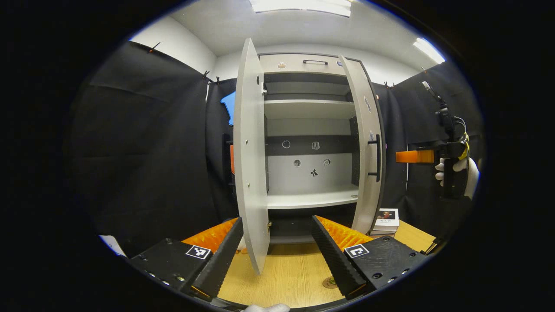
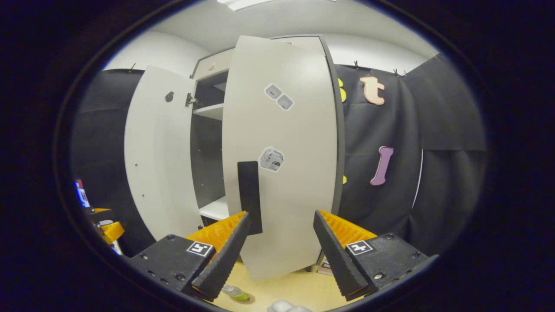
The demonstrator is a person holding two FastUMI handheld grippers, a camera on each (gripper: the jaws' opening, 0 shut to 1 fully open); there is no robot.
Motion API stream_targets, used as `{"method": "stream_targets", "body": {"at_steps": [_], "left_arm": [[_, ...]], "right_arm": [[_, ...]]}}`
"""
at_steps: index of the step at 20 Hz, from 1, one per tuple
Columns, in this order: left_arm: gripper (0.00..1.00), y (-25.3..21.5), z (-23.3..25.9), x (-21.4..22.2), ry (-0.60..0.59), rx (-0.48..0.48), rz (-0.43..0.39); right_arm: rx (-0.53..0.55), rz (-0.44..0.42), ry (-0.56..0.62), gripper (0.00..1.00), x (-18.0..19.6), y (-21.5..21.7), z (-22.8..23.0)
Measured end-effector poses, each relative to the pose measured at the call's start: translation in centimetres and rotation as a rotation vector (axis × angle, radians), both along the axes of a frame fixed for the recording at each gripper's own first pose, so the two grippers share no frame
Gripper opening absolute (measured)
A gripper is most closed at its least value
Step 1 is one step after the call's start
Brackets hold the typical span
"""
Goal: Grasp the bottle in the cabinet with the left hand and place it on the coaster, then close the right door with the right hand and the left door with the left hand.
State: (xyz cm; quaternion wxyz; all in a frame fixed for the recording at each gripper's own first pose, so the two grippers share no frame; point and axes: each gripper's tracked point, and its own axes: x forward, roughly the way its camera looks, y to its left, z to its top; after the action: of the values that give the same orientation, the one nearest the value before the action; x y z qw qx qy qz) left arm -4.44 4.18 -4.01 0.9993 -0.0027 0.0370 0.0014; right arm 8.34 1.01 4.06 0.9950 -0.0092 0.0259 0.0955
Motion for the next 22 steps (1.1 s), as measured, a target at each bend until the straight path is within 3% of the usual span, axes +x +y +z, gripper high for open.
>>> {"method": "stream_targets", "body": {"at_steps": [6, 17, 22], "left_arm": [[0.96, 4.0, 0.1, 1.9, -0.003, 0.001, 0.035], [0.96, 18.1, 1.6, 7.5, -0.033, 0.076, 0.185], [0.96, 20.6, 3.2, 11.0, -0.061, 0.055, 0.211]], "right_arm": [[-0.001, -0.016, 0.006, 0.97, -2.7, 1.3, -1.8], [-0.007, -0.052, 0.108, 0.97, -6.8, 3.0, -6.0], [-0.024, -0.087, 0.130, 0.97, -8.5, 2.4, -6.8]]}}
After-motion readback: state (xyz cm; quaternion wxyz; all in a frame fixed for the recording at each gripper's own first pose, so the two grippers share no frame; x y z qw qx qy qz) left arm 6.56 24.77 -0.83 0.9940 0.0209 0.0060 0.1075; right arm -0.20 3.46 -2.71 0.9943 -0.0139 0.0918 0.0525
